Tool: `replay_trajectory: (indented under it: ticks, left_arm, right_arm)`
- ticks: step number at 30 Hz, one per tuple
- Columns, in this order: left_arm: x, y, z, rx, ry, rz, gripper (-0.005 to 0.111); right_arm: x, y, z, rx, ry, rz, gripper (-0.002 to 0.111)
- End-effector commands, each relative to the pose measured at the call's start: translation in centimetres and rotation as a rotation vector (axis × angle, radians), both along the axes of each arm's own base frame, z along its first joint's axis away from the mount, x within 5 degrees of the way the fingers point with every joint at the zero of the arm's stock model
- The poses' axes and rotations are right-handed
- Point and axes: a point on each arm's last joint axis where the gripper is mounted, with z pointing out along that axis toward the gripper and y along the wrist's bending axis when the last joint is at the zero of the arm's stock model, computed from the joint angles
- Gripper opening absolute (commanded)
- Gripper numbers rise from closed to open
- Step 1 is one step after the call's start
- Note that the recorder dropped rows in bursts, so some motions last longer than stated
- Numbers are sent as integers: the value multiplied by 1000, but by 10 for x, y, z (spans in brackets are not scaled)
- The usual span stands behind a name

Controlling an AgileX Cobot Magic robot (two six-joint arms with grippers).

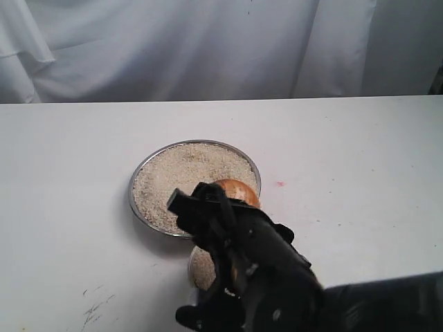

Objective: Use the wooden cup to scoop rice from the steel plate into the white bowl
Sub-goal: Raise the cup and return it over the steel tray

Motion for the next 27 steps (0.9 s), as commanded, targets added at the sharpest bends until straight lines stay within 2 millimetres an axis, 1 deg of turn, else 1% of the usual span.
replay_trajectory:
  ticks: [1,2,3,5,6,7,8,9,10,11,12,13,15,19,22,25,27]
  left_arm:
    - [0,0,0,-2,-13,2,0]
    - [0,0,0,-2,-13,2,0]
    - [0,0,0,-2,-13,2,0]
    - [0,0,0,-2,-13,2,0]
    - [0,0,0,-2,-13,2,0]
    - [0,0,0,-2,-13,2,0]
    - [0,0,0,-2,-13,2,0]
    - [0,0,0,-2,-13,2,0]
    - [0,0,0,-2,-13,2,0]
    - [0,0,0,-2,-13,2,0]
    - [0,0,0,-2,-13,2,0]
    - [0,0,0,-2,-13,2,0]
    - [0,0,0,-2,-13,2,0]
    - [0,0,0,-2,-13,2,0]
    - [0,0,0,-2,-13,2,0]
    - [0,0,0,-2,-13,2,0]
    - [0,0,0,-2,-13,2,0]
  right_arm:
    - [26,-19,18,164,203,-61,0]
    - [35,-24,27,280,316,-79,0]
    - [38,-24,31,335,368,-76,0]
    - [67,-24,52,555,492,-102,0]
    - [75,-24,56,597,502,-106,0]
    - [92,-23,64,639,487,-122,0]
    - [102,-23,67,654,474,-136,0]
    - [119,-20,70,662,449,-151,0]
    - [128,-18,70,655,433,-154,0]
    - [145,-12,67,636,408,-153,0]
    - [152,-7,65,620,397,-149,0]
    - [165,2,59,591,379,-138,0]
    - [177,12,51,548,358,-115,0]
    - [197,34,30,469,329,-69,0]
    - [210,46,15,390,292,-33,0]
    - [220,55,0,320,261,-2,0]
    - [223,61,-7,312,260,3,0]
